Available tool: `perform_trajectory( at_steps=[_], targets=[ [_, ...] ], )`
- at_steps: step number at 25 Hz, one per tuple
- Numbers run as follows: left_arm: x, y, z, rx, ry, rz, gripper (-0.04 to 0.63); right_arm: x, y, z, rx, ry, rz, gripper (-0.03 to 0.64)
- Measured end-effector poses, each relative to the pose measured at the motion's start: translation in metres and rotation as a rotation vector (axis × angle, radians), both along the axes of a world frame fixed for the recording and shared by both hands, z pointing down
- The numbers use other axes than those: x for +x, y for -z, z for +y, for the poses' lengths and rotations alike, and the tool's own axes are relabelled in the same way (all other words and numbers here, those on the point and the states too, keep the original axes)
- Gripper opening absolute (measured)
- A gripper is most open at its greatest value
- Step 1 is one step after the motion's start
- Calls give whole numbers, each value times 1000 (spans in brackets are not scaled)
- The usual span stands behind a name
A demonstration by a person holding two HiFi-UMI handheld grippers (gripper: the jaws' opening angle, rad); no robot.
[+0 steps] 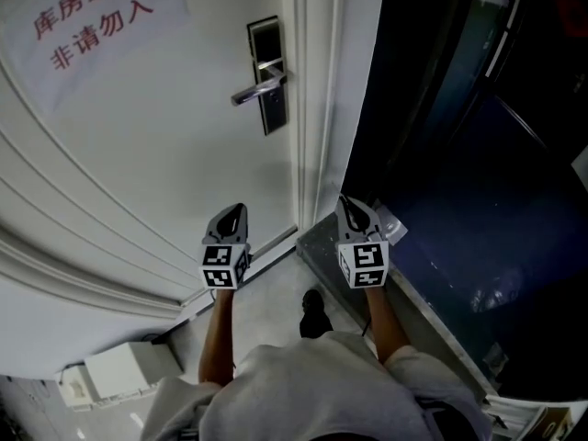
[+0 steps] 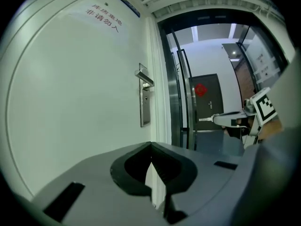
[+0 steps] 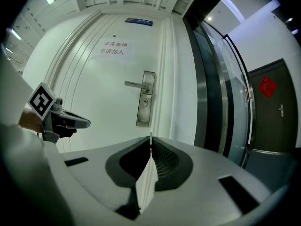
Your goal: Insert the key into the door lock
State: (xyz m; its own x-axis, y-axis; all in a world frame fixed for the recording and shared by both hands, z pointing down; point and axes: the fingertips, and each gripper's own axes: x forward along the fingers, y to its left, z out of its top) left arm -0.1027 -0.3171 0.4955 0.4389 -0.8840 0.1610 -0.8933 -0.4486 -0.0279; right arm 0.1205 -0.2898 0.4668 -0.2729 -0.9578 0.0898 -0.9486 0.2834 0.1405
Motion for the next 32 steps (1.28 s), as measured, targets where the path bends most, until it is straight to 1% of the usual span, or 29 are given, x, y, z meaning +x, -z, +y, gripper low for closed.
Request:
perform_trajectory(
  at_steps=[7, 15, 24, 27, 32],
  targets=[
    [29, 21, -77, 15, 36, -11, 17, 26, 17, -88, 4, 49, 2, 29],
    [36, 30, -129, 24, 94, -10, 17, 34, 21, -153, 4, 110, 7, 29],
    [21, 26, -143, 11, 144, -7, 17, 17, 6, -178, -27, 164, 9, 29],
    [15, 25, -144, 12, 143, -9, 17, 11, 2, -179, -38, 160, 8, 29],
    [5, 25, -146, 12, 117, -9, 17, -2, 0, -177, -42, 140, 2, 29]
  ],
)
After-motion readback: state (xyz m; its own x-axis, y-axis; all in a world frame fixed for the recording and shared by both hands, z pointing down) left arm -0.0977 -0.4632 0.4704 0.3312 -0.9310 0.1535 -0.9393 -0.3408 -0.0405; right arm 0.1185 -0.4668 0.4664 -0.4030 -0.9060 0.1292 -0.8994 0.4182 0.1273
